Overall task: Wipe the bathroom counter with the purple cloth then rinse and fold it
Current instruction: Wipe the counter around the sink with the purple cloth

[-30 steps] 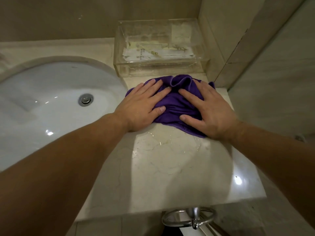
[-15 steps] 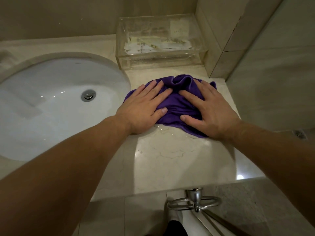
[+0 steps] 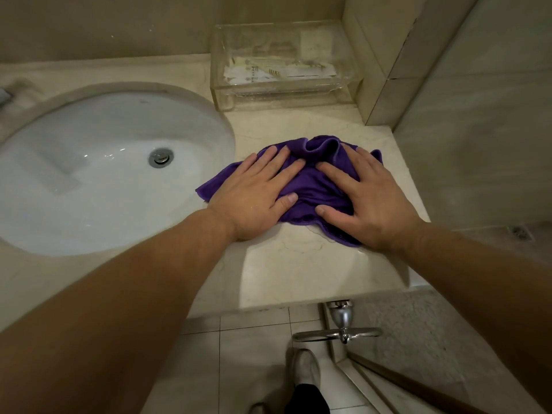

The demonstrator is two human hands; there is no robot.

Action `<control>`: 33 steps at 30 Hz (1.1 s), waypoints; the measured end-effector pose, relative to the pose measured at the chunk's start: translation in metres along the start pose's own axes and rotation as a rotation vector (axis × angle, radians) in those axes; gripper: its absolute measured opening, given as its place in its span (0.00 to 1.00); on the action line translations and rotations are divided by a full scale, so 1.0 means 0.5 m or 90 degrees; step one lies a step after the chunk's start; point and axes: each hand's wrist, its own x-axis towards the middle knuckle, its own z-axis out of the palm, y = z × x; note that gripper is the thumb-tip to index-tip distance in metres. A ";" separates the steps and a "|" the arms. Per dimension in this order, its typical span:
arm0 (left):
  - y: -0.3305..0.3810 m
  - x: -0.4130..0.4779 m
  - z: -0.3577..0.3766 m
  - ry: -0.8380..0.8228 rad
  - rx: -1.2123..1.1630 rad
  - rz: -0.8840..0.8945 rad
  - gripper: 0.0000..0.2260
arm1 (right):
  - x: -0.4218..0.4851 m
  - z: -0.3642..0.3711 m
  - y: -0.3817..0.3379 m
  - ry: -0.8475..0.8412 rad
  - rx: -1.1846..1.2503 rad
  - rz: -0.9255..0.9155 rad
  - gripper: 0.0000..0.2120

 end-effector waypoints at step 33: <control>0.062 -0.122 0.028 0.000 0.004 -0.010 0.27 | -0.123 0.018 -0.076 0.015 -0.024 0.038 0.38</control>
